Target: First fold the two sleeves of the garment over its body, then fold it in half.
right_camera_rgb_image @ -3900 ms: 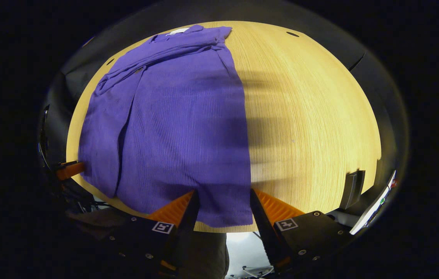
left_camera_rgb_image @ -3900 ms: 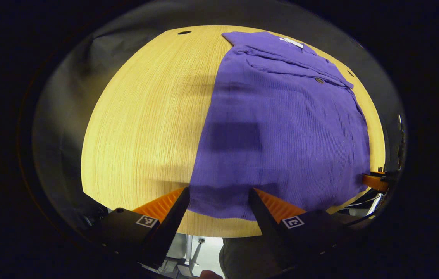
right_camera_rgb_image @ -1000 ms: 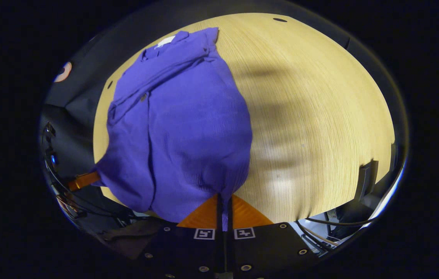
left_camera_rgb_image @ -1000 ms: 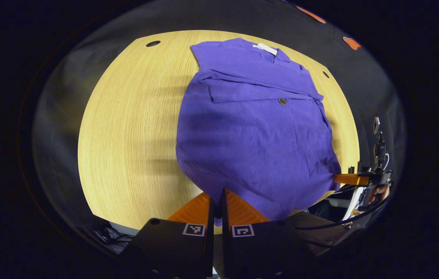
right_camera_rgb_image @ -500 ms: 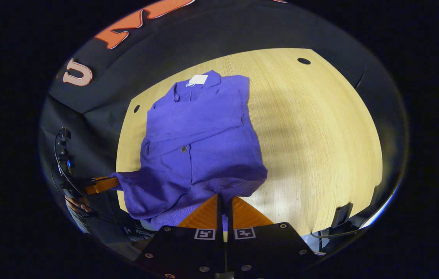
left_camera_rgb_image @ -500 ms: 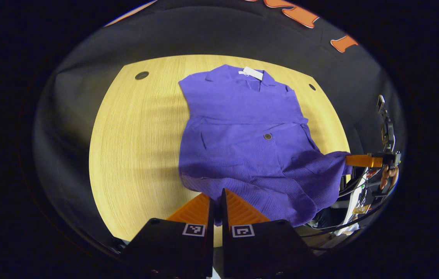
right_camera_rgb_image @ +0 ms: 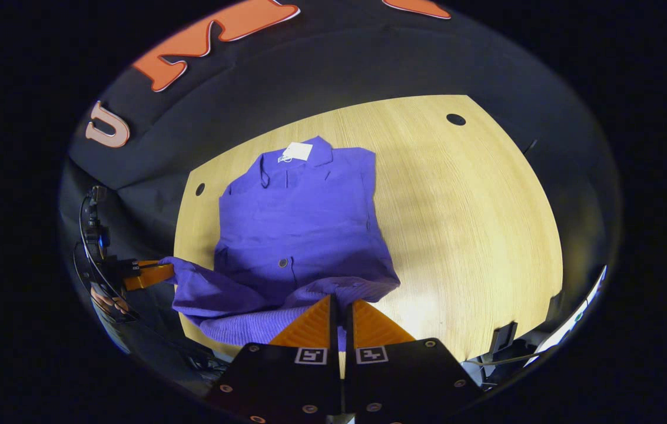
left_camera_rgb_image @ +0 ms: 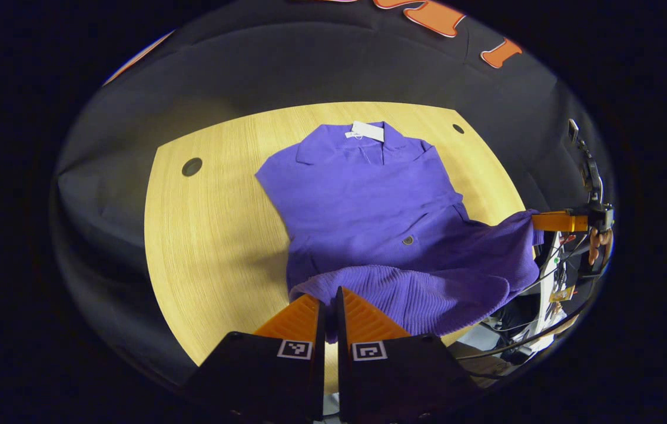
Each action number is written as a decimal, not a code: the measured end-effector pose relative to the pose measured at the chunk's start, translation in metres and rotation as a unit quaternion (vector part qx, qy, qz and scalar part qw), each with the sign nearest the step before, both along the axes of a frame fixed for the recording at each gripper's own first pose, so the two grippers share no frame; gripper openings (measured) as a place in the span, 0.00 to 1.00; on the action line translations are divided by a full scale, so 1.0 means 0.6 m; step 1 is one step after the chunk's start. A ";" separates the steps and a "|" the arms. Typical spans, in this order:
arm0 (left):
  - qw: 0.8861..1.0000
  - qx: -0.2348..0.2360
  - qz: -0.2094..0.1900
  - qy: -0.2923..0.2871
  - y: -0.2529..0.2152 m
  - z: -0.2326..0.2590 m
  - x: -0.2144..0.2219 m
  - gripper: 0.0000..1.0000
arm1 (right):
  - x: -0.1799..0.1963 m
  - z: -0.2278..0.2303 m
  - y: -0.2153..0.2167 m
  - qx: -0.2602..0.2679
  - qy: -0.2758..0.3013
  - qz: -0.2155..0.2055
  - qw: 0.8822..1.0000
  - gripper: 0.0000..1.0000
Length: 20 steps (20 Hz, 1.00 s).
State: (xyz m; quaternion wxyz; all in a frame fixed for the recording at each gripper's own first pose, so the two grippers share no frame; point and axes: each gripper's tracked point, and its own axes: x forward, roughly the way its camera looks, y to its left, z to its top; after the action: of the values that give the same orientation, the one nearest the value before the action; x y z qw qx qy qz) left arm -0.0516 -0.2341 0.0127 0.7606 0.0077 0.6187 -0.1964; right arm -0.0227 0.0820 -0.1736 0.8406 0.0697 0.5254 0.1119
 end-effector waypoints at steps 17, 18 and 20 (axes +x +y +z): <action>0.998 0.062 0.028 0.008 -0.049 -0.071 0.270 0.11 | 0.288 -0.046 0.036 0.070 0.070 0.060 0.993 0.03; 0.997 0.066 0.030 0.000 -0.052 -0.076 0.282 0.11 | 0.303 -0.044 0.037 0.079 0.069 0.055 0.993 0.03; 0.996 0.085 0.040 -0.014 -0.048 -0.090 0.307 0.11 | 0.328 -0.042 0.040 0.092 0.066 0.041 0.993 0.03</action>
State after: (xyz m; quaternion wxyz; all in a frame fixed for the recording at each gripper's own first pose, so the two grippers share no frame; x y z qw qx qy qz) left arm 0.1326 -0.2630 -0.0411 0.7732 0.0499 0.6221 -0.1126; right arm 0.1742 0.1059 -0.1991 0.7887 0.1324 0.5696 0.1898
